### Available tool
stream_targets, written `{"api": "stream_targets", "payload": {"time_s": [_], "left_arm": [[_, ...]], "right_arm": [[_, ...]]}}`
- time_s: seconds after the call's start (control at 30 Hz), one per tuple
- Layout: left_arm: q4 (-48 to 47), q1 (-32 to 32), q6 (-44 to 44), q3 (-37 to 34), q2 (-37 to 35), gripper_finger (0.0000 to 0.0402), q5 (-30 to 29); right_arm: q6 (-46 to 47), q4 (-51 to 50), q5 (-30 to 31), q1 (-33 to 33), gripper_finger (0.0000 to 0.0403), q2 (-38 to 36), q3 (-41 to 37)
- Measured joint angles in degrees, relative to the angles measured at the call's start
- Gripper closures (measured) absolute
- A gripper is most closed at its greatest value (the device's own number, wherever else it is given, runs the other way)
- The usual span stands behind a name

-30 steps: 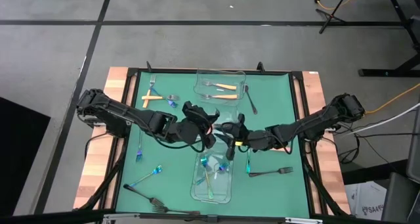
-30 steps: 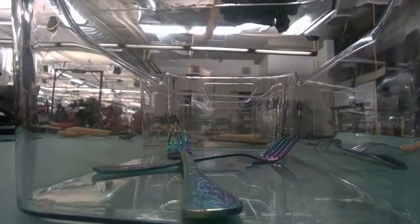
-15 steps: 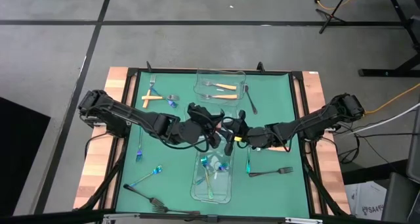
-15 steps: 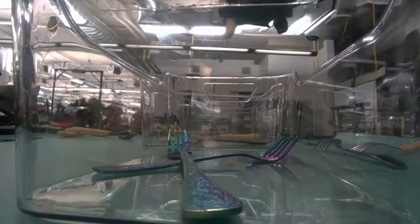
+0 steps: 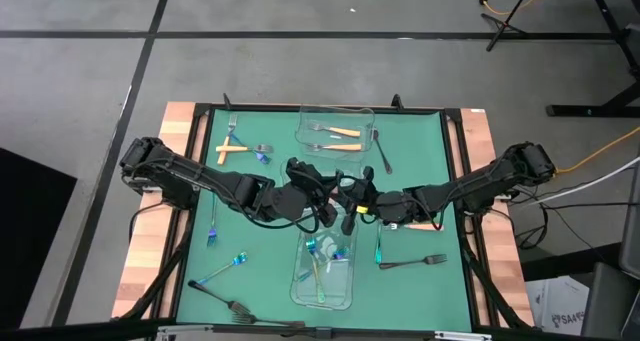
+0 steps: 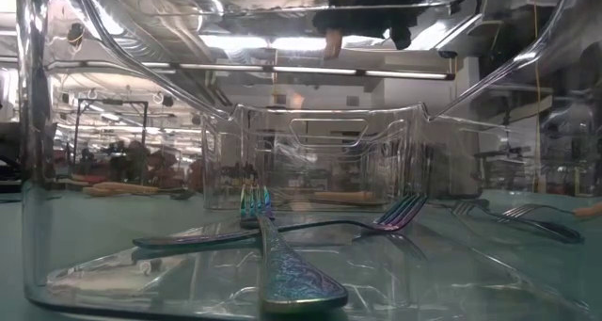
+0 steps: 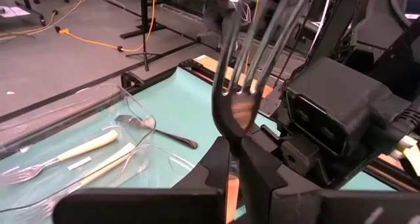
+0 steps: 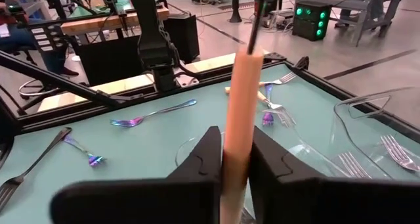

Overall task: Sort silverware by color (type)
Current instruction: Put the yellow fork into the top transparent bin

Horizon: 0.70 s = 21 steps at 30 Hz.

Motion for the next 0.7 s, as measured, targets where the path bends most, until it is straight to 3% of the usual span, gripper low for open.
{"api": "stream_targets", "payload": {"time_s": [0.7], "left_arm": [[-2.7,-0.5,2.1,0.0,0.0,0.0368,4.4]], "right_arm": [[-0.3,-3.5,-0.6,0.1,0.0391,0.0,0.0]]}}
